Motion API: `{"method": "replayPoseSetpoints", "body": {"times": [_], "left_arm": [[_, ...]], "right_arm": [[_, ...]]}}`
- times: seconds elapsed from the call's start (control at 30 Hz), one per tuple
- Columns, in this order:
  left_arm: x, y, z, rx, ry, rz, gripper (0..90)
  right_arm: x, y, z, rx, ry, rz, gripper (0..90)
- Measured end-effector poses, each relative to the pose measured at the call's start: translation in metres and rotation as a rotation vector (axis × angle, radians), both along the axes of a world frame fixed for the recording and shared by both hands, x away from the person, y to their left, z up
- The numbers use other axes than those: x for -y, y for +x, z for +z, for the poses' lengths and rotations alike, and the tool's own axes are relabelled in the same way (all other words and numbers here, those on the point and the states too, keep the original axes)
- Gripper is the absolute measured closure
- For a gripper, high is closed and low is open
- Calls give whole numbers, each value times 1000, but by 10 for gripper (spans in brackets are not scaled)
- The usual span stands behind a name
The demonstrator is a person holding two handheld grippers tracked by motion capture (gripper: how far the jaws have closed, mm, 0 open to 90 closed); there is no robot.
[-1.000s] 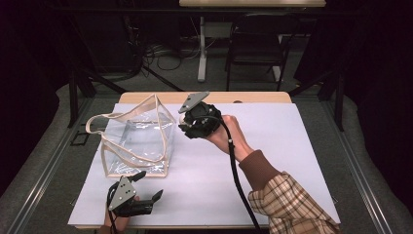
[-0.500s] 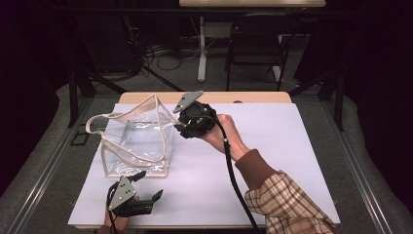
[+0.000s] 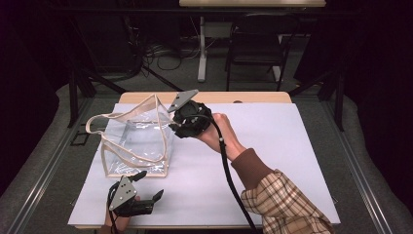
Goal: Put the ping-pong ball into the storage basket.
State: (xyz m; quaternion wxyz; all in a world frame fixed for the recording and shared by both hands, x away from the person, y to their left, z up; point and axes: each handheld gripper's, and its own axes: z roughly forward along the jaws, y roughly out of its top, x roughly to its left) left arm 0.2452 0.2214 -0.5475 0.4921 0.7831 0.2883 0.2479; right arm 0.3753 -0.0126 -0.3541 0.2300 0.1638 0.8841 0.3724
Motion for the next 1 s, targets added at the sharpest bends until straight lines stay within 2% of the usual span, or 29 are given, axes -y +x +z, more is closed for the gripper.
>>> {"method": "replayPoseSetpoints", "body": {"times": [0.23, 0.3, 0.4, 0.6, 1.0], "left_arm": [[-1, 2, -2, -10, -12, 2, 159], [0, 2, -2, -7, -13, 3, 159], [2, 2, -2, -7, -8, -5, 159], [0, 2, -1, -6, -14, 2, 159], [1, 2, -1, -2, -10, -8, 159]], "right_arm": [[-6, -1, 4, 9, 5, 12, 510], [-7, -1, 5, 10, -7, 11, 510], [-8, -2, 8, 13, 4, 13, 510], [-10, -1, 6, 5, 5, 11, 509], [-25, -5, 4, 2, -26, 37, 510]]}}
